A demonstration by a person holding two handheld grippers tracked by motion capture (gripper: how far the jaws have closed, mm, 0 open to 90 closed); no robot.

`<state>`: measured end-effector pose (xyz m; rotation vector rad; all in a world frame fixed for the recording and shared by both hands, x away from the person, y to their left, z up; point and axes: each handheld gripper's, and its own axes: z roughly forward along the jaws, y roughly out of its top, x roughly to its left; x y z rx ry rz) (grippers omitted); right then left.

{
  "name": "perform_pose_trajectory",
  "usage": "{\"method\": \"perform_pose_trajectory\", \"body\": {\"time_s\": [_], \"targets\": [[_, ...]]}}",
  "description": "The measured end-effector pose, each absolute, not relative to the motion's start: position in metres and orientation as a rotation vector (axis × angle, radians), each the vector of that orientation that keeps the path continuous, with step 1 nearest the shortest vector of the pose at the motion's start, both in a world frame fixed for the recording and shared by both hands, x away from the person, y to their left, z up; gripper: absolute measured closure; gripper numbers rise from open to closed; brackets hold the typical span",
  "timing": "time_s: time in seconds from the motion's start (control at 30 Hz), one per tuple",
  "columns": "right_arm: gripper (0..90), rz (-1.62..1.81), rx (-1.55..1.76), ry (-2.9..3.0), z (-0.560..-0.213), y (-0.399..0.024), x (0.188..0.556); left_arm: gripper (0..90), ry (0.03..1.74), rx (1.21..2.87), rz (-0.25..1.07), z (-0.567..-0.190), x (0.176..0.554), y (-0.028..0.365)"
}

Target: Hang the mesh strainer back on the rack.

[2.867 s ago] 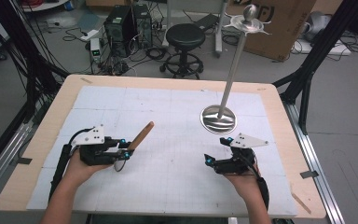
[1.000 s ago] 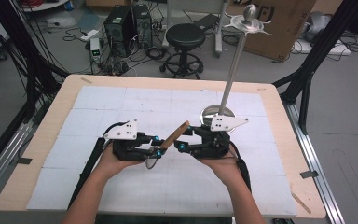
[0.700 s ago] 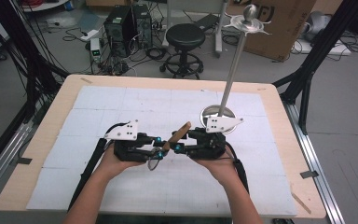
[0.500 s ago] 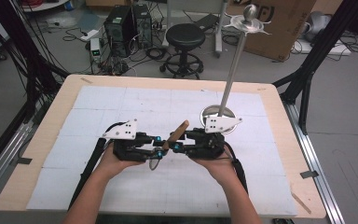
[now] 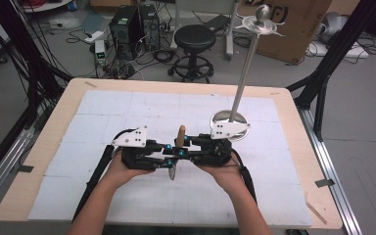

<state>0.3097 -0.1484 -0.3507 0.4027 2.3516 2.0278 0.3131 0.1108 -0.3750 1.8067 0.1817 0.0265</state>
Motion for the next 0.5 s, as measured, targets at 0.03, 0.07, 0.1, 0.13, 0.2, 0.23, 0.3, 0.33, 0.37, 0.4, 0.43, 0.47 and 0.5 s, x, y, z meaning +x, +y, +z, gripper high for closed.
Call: {"method": "perform_pose_trajectory", "body": {"time_s": [0.03,0.07,0.1,0.13,0.2,0.23,0.3,0.33,0.37,0.4,0.43,0.47,0.5], "targets": [[67.2,2.015,0.402,2.354,-0.351,-0.148,0.31,69.0,0.182,1.81,0.028,-0.375,0.313,0.111],[67.3,2.011,0.404,2.356,-0.351,-0.148,0.31,68.8,0.183,1.812,0.028,-0.375,0.313,0.111],[67.3,2.011,0.404,2.356,-0.351,-0.148,0.31,68.8,0.184,1.812,0.03,-0.375,0.313,0.111],[67.5,2.005,0.407,2.357,-0.351,-0.149,0.31,68.6,0.185,1.812,0.034,-0.375,0.313,0.111],[67.8,1.989,0.418,2.355,-0.35,-0.15,0.31,65.2,0.192,1.81,0.047,-0.375,0.313,0.111],[67.8,1.977,0.423,2.355,-0.35,-0.151,0.31,62.9,0.206,1.806,0.052,-0.375,0.313,0.111],[67.8,1.968,0.435,2.357,-0.35,-0.152,0.31,61.5,0.219,1.83,0.079,-0.374,0.314,0.113],[67.8,1.953,0.452,2.364,-0.351,-0.154,0.311,57.6,0.226,1.846,0.086,-0.374,0.314,0.115],[67.8,1.953,0.452,2.364,-0.351,-0.154,0.311,57.6,0.237,1.853,0.092,-0.374,0.314,0.116],[67.8,1.945,0.457,2.36,-0.351,-0.156,0.312,55.5,0.246,1.856,0.104,-0.375,0.314,0.118],[67.8,1.937,0.462,2.358,-0.351,-0.157,0.312,53.9,0.256,1.858,0.113,-0.375,0.313,0.121],[67.8,1.933,0.465,2.357,-0.351,-0.159,0.312,52.9,0.26,1.865,0.126,-0.376,0.313,0.124],[67.8,1.928,0.484,2.348,-0.351,-0.163,0.312,50.7,0.279,1.86,0.131,-0.377,0.313,0.127]]}}
